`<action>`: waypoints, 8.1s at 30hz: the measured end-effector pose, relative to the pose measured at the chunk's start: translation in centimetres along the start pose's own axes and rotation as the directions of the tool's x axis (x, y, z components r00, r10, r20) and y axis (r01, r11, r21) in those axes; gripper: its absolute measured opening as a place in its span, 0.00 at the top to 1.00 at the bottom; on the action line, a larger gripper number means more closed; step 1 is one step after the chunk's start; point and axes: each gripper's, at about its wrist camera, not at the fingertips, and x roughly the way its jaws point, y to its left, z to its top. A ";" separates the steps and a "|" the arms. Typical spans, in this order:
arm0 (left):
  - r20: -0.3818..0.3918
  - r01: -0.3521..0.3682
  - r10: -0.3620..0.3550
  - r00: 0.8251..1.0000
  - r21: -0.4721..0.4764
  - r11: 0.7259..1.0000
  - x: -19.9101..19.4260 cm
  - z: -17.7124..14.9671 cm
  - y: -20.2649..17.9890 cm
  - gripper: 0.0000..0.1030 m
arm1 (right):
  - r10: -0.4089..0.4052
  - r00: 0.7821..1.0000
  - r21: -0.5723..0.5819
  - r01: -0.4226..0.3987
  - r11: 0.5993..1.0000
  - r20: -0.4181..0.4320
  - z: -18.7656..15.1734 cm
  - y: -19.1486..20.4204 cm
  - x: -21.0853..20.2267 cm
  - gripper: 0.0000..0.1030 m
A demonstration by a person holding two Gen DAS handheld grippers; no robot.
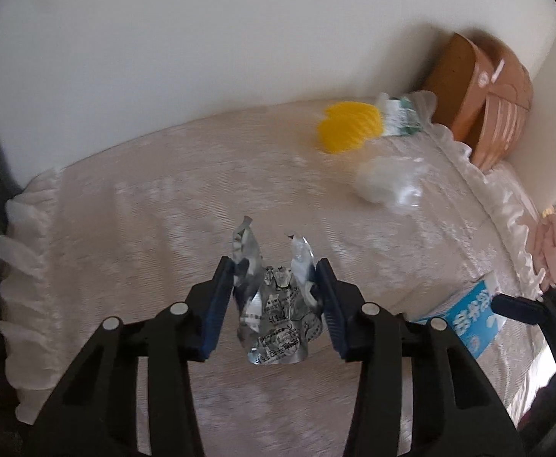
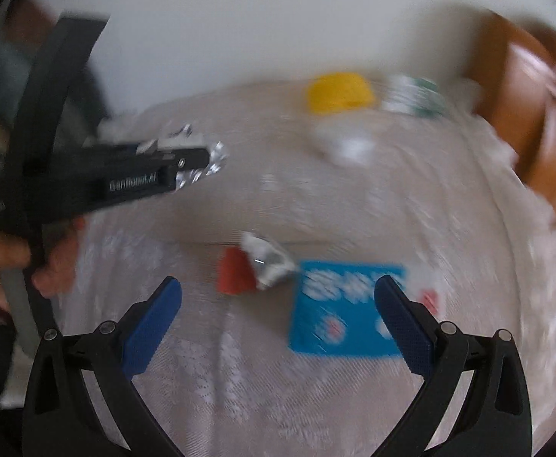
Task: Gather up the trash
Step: 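Grasp the foil blister pack with the left tool while the right tool grasps the red wrapper, then carry foil and red wrapper to the wastebasket and open both tools, then move the left tool to the blue-white milk carton and grasp it, then grasp the clear plastic bag with the right tool while the left tool holds the carton, then carry carton and plastic bag to the wastebasket and release both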
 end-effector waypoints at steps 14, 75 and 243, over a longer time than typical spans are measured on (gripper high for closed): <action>0.050 0.080 -0.078 0.996 -0.048 0.996 -3.6 -2.2 4.5 0.52 | -0.139 0.980 -0.201 0.108 0.974 -0.145 2.2 2.0 5.7 0.63; -0.495 0.616 -0.402 0.770 0.740 0.269 -14.5 -29.3 -40.7 0.39 | -0.492 0.810 0.908 0.410 0.085 -0.320 -52.0 -6.9 -23.8 0.02; -0.424 0.592 -0.442 0.791 0.712 0.377 -13.8 -28.7 -36.4 0.35 | -0.506 0.857 0.938 0.247 0.242 -0.096 -44.4 -4.3 -25.7 0.60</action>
